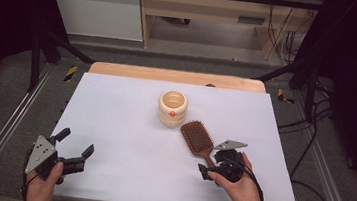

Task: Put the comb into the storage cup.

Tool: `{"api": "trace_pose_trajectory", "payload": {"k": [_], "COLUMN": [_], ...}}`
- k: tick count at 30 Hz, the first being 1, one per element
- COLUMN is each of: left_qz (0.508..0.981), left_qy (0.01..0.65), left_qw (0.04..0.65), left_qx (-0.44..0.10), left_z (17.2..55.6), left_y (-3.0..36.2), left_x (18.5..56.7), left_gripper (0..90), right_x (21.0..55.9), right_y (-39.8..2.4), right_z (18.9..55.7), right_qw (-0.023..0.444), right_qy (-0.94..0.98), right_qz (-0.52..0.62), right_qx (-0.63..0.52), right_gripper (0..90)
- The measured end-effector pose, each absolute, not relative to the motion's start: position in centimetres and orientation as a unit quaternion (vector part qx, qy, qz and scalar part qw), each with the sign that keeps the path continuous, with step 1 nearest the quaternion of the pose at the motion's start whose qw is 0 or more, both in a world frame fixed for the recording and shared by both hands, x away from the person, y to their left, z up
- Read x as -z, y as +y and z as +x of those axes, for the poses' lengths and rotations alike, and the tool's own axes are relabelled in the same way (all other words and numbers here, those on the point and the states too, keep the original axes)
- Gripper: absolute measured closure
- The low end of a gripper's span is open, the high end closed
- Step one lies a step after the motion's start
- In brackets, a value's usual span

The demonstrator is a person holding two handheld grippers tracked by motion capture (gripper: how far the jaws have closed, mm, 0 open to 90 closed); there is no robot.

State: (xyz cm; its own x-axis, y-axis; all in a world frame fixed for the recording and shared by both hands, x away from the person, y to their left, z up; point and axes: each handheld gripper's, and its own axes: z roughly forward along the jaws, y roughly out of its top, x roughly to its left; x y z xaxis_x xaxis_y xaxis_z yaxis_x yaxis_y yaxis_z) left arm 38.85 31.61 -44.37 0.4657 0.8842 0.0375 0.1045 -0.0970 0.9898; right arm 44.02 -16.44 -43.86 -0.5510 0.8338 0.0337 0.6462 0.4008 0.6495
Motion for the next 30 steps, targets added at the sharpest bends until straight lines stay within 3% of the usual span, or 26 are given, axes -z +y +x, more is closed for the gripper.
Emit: {"api": "trace_pose_trajectory", "payload": {"k": [30], "left_qz": [0.659], "left_qy": [0.373], "left_qw": [0.551], "left_qx": [-0.35], "left_z": [38.9], "left_y": [31.3], "left_x": [44.4], "left_gripper": [2.4], "right_x": [44.8], "right_y": [-15.5], "right_z": [47.1], "right_qw": [0.111], "right_qy": [0.835], "right_qz": [0.467], "right_qx": [-0.268], "right_gripper": [6.7]}}
